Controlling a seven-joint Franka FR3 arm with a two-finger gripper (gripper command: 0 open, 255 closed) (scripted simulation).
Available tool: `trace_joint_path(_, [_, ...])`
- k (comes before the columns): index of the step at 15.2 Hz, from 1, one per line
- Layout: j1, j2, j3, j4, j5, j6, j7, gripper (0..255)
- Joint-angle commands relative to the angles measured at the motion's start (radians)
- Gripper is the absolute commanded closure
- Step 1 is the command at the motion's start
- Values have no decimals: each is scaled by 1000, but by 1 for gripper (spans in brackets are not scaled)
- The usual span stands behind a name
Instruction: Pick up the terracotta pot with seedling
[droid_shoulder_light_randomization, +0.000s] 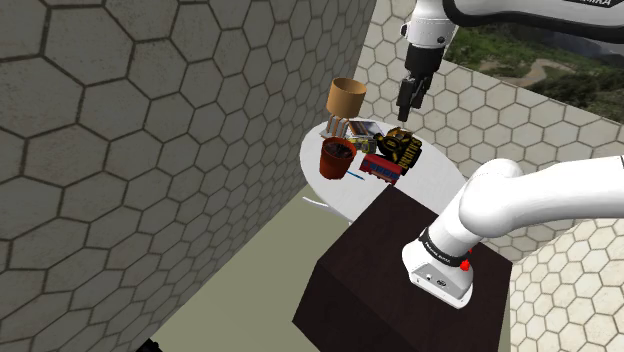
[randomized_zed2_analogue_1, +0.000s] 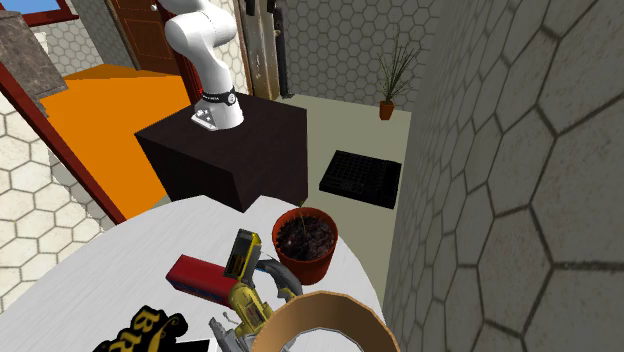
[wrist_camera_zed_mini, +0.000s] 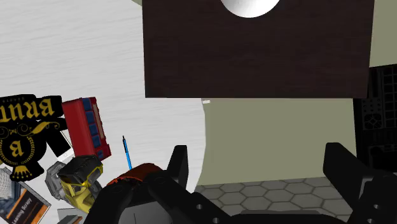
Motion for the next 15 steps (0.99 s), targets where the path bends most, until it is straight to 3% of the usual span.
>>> trace_joint_path(1, [0,0,0,0,0,0,0,0])
trace_joint_path(8, [-41,151,-86,-60,-53,229,-52,0])
trace_joint_path(15, [-76,362,-168,-51,-79,449,-105,0])
